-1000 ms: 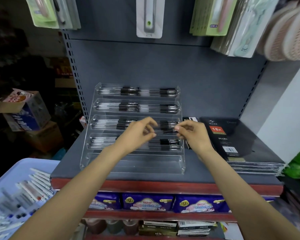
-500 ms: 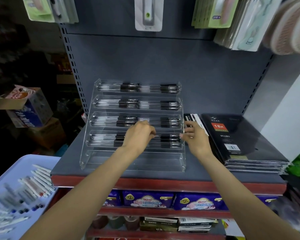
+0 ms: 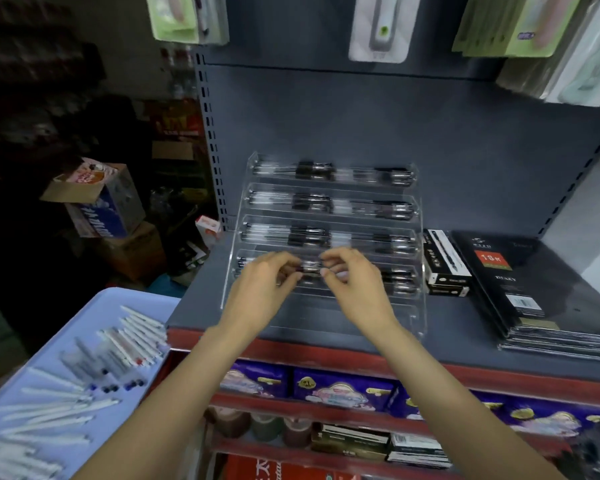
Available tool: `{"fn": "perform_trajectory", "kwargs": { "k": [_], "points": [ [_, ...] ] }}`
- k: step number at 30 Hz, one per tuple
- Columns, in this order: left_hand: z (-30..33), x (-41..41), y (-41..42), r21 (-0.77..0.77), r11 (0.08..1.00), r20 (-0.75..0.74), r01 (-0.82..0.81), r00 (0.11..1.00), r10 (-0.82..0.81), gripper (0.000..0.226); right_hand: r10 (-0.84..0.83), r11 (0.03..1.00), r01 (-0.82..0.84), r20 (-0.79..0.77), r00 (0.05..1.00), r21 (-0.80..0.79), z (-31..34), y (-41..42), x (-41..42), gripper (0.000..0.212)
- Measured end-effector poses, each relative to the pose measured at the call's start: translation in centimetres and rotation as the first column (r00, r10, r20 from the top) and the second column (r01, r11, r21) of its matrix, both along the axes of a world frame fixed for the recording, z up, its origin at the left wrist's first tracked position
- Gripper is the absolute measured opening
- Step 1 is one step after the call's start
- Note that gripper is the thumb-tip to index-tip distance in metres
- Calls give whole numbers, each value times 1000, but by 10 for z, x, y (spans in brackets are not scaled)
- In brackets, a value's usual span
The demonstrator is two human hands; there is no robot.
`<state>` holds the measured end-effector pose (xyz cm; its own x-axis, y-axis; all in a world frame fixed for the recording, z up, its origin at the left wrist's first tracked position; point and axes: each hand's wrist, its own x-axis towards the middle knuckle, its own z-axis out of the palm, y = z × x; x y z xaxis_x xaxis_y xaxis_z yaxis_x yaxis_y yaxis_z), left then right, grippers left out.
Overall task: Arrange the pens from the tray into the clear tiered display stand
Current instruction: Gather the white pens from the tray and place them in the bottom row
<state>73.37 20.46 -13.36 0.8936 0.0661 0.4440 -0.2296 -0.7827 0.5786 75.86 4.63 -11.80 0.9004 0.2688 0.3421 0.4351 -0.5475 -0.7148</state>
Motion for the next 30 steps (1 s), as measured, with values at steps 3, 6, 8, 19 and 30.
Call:
{"fn": "perform_trajectory", "kwargs": {
  "k": [3,6,8,19,30],
  "points": [
    [-14,-33,59,-6,995,-18,-104,994,104,19,102,995,-102,-52,993,-4,-8,60,-21,20],
    [-31,-68,127,-43,973,-111,-227,969,222,19,206,978,-208,-94,974,-8,-23,127,-49,20],
    [-47,-91,175,-57,953,-187,-299,941,284,18,258,965,-262,-138,956,-11,-38,173,-68,21],
    [-159,-166,358,158,964,-620,-215,738,266,36,168,841,-380,-482,860,-386,-166,335,-115,37],
    [-204,-166,402,368,928,-718,51,650,249,57,110,738,-333,-383,917,-586,-199,393,-105,37]
  ]
}}
